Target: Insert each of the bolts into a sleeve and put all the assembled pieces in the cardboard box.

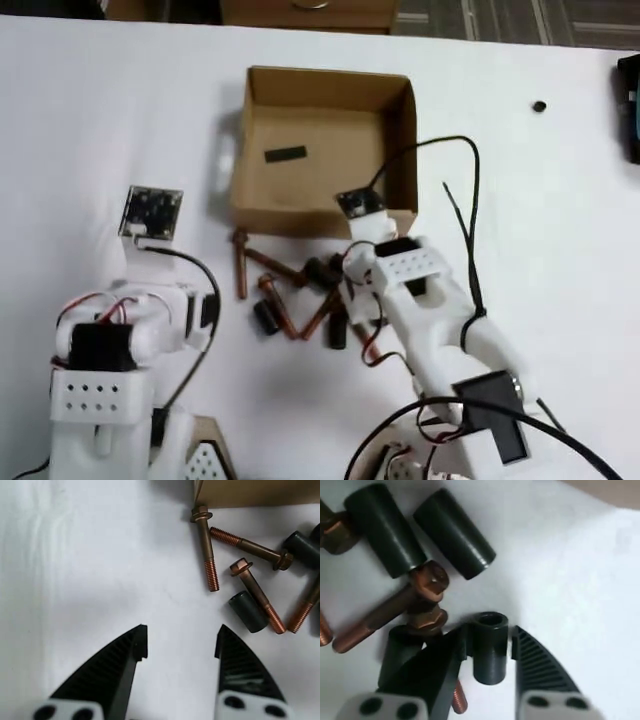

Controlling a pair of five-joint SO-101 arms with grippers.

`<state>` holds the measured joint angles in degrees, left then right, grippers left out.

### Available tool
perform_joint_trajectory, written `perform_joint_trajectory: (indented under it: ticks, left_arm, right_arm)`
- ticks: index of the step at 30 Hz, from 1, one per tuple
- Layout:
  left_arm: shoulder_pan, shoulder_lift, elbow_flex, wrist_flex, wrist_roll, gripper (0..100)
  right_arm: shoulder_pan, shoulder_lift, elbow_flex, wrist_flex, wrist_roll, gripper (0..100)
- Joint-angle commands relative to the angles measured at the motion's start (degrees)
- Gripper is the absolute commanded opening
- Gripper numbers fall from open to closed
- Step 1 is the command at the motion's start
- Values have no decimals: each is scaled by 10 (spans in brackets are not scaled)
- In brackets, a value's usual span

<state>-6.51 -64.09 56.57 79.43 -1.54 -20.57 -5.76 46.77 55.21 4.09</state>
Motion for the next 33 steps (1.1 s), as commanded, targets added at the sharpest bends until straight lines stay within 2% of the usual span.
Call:
perform_joint_trajectory:
  ticks: [1,9,14,20,28,33]
  left_arm:
    - [-4,4,-23,1,-1,234]
    - [-2,3,22,-2,-2,234]
    - [37,5,26,-9,0,234]
    - [74,18,-42,-34,51,234]
    - [83,259,-150,-69,133,234]
    - [83,420,-248,-67,173,225]
  right_arm:
    - [0,5,-4,-8,4,18]
    - [16,49,-8,-7,0,20]
    - [87,7,-38,25,0,20]
    - [165,-111,-87,110,3,20]
    - [262,-296,-85,194,4,20]
    - [291,-387,-85,245,4,20]
